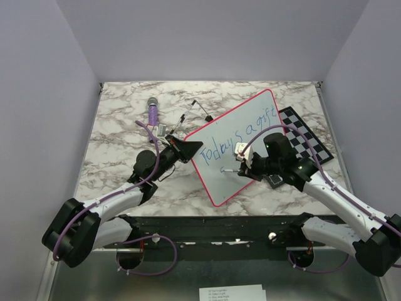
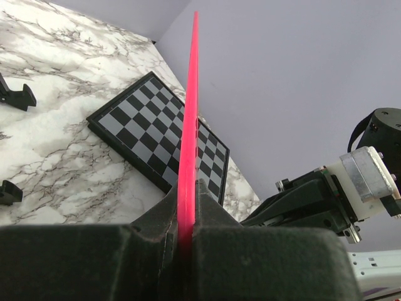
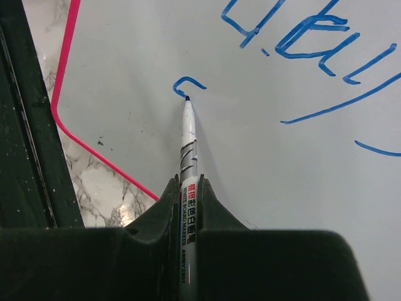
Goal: Write a sentence on the whiteboard
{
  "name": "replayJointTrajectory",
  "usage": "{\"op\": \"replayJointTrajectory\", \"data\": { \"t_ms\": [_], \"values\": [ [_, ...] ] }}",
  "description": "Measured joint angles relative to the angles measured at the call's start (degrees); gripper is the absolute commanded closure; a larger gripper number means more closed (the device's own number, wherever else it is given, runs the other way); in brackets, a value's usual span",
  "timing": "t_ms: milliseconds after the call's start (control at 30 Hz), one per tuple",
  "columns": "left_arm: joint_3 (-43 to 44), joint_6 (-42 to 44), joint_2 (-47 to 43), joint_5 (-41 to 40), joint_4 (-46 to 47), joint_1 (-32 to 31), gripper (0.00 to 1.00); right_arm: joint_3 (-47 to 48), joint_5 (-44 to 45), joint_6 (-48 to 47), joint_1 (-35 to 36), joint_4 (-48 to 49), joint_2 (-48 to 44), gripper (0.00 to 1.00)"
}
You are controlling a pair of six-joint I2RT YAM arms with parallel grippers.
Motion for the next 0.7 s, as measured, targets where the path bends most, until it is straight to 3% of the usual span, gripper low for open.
{"op": "replayJointTrajectory", "data": {
  "t_ms": [700],
  "values": [
    [0.0,0.02,0.02,-0.13,0.07,0.0,1.0,0.26,1.88,1.95,0.0,0.74,-0.26,1.0]
  ]
}}
